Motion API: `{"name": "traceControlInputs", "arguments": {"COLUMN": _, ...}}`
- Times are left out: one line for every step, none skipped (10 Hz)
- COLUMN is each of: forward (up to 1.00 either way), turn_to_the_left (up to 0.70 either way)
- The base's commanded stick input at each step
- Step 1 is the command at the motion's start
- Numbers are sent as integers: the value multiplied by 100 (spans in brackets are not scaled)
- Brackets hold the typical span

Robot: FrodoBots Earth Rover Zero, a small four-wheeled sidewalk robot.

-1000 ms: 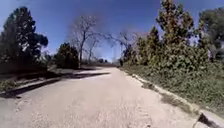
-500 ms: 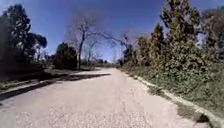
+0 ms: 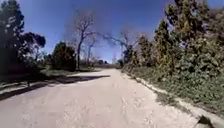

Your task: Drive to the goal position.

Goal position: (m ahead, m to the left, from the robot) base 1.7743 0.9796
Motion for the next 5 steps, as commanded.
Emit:
{"name": "traceControlInputs", "arguments": {"forward": 100, "turn_to_the_left": 0}}
{"name": "traceControlInputs", "arguments": {"forward": 100, "turn_to_the_left": 0}}
{"name": "traceControlInputs", "arguments": {"forward": 100, "turn_to_the_left": 0}}
{"name": "traceControlInputs", "arguments": {"forward": 100, "turn_to_the_left": 0}}
{"name": "traceControlInputs", "arguments": {"forward": 100, "turn_to_the_left": 0}}
